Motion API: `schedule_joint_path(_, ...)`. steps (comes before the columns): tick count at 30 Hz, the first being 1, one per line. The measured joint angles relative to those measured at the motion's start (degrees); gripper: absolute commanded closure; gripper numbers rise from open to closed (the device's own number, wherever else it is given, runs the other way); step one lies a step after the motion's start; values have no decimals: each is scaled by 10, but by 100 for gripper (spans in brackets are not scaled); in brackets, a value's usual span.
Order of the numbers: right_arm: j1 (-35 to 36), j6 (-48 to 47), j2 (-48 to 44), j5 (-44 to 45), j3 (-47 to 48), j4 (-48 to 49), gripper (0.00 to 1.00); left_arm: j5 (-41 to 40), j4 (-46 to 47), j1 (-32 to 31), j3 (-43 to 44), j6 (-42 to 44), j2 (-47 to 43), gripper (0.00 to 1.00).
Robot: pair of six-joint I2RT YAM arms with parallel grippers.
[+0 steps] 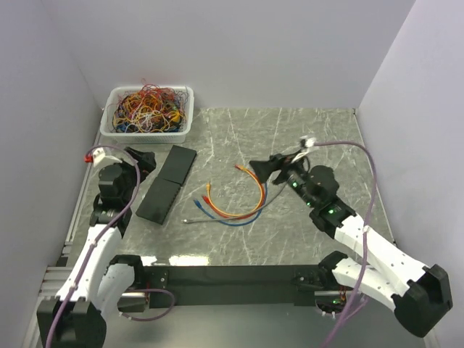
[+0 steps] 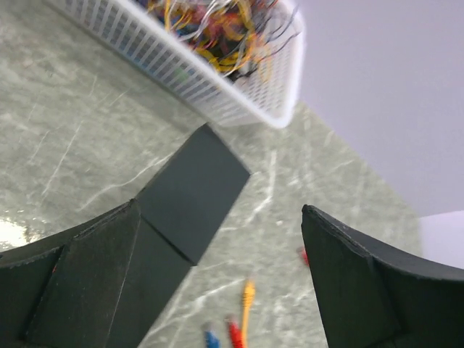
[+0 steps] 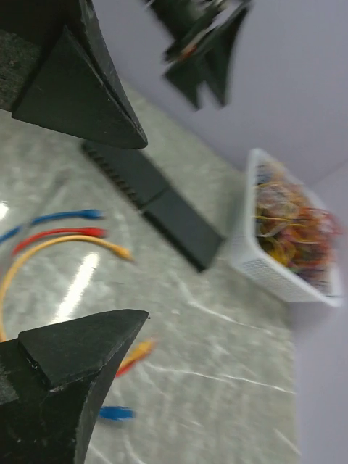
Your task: Insert the plug into the switch port
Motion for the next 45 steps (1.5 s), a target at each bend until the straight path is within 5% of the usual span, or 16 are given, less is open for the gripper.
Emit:
schedule_joint_path(5, 90, -43, 6, 42, 31, -94, 4, 29, -2, 3, -14, -24, -57, 1)
schedule_joint_path(13, 115, -48, 66, 80, 125, -217, 11, 74, -76, 3, -32, -19, -71, 3)
schedule_joint_path(23, 137, -62, 188, 107, 296, -374, 16, 70, -326, 3, 147, 11, -56, 1)
schedule_joint_path(35, 151, -67, 401, 104, 378, -443, 41, 43, -373, 3, 180, 83, -66, 1)
schedule_joint_path(45, 169, -69, 549, 108, 471, -455, 46, 29, -391, 3, 175, 84, -72, 1)
